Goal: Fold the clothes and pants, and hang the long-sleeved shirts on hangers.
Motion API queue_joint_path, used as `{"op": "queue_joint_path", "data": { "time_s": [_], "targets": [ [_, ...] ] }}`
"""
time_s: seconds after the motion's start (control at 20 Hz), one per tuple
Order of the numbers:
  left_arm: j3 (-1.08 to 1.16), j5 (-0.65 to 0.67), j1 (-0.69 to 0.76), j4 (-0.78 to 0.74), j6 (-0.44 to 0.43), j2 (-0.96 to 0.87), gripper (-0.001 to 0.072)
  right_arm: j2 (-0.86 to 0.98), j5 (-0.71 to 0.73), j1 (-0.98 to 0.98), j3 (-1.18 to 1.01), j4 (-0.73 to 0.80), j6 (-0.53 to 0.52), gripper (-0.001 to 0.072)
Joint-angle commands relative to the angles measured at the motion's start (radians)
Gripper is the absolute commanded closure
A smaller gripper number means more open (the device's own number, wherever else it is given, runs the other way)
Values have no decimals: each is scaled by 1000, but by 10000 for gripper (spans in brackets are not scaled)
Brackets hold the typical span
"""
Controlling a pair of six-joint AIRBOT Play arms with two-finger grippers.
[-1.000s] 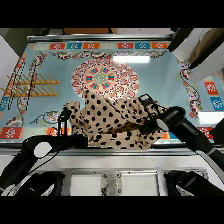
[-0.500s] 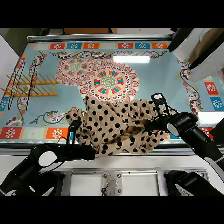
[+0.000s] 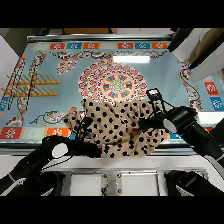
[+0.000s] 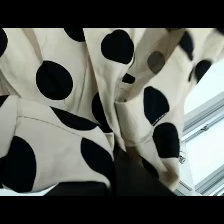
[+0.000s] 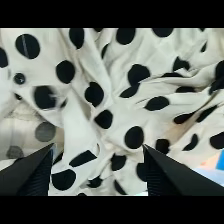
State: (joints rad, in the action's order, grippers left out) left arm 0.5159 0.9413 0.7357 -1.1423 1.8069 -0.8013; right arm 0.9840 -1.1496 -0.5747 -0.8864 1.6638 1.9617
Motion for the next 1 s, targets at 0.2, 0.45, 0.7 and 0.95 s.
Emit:
{"op": "queue_joint_path", "data": {
  "time_s": [0.2, 0.45, 0.7, 0.95],
  "targets": [
    [18, 9, 2, -49, -3, 12, 699, 212, -3, -126, -14, -7, 142, 128],
    [18, 8, 2, -151, 1, 85, 699, 271, 62, -172, -14, -86, 148, 128],
    [18, 9, 2, -138, 1, 15, 699, 300, 95, -253, -14, -53, 130, 128],
    [18, 3, 2, -140, 1, -17, 699, 336, 94, -258, -20, -24, 130, 128]
  ]
}}
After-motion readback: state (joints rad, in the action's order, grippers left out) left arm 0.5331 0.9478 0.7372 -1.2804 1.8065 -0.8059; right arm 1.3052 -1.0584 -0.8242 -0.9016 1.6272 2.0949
